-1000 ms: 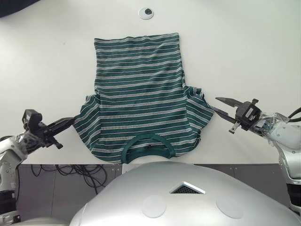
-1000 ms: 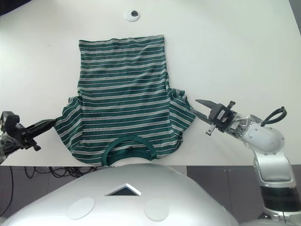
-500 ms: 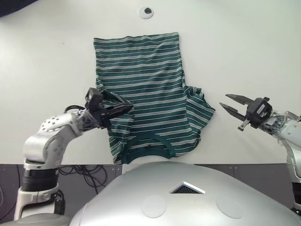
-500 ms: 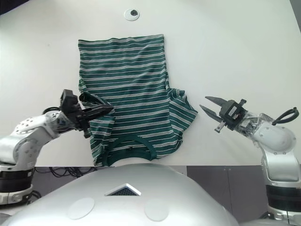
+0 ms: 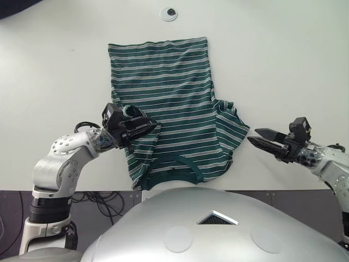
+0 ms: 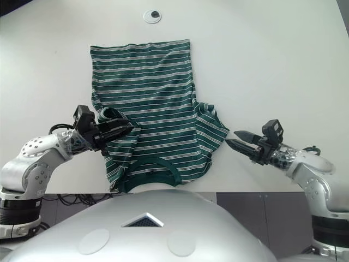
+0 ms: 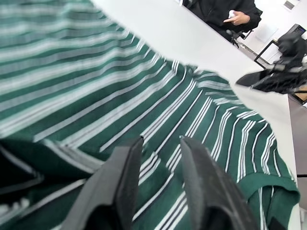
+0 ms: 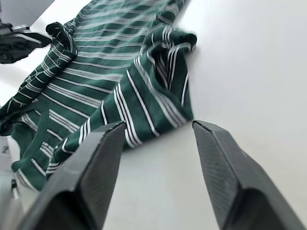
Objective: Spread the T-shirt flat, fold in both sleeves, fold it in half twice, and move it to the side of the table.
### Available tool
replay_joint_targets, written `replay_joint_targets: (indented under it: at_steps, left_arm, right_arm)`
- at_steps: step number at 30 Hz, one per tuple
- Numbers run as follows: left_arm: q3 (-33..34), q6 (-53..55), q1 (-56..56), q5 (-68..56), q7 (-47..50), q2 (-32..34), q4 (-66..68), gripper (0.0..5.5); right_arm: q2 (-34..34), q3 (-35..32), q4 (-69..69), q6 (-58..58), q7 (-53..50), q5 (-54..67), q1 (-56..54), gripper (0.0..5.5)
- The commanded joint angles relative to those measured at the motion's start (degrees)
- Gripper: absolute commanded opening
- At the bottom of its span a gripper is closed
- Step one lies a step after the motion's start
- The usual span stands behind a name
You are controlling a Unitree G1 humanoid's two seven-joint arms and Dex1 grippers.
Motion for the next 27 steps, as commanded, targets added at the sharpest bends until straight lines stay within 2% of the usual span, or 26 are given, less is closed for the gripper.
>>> replay_joint_targets:
  at_steps: [1,6,13,17,22,25,27]
  left_arm:
    - [3.47,-3.13,1.19,-0.75,1.11,-0.70,-3.96,1.59]
    - [6.28,-5.70,7.06,-1.30,1.43,-0.15,-11.61,1.59]
    - [7.95,-12.91,12.81,3.59,-0.92,2.08,-16.00,1.62]
    - [9.59,-23.08,17.92,9.35,-5.56,3.04,-15.02,1.62]
    - [15.20,-38.23,21.32,17.16,-6.91,2.65,-8.91,1.62]
    - [16.77,-41.83,22.76,17.02,-8.16,2.85,-7.16,1.62]
    - [16.28,-50.17,24.24,24.06,-8.71,3.79,-3.11,1.62]
  right_arm:
    - [2.84,1.66,1.80,3.04,-3.74,-0.70,-2.63,2.62]
    - [4.85,3.25,3.34,5.98,-5.76,-0.02,-5.54,2.62]
    - [5.22,3.07,2.85,6.57,-6.00,0.52,-5.92,1.42]
    - [4.88,2.01,0.49,6.83,-5.37,2.01,-5.28,0.87]
    - [6.50,-0.13,-4.27,9.07,-6.17,7.91,-5.66,0.04]
    - [8.15,-0.50,-7.29,10.87,-7.93,11.97,-6.40,0.04]
    - [9.13,0.52,-8.51,11.83,-9.33,13.67,-8.26,0.04]
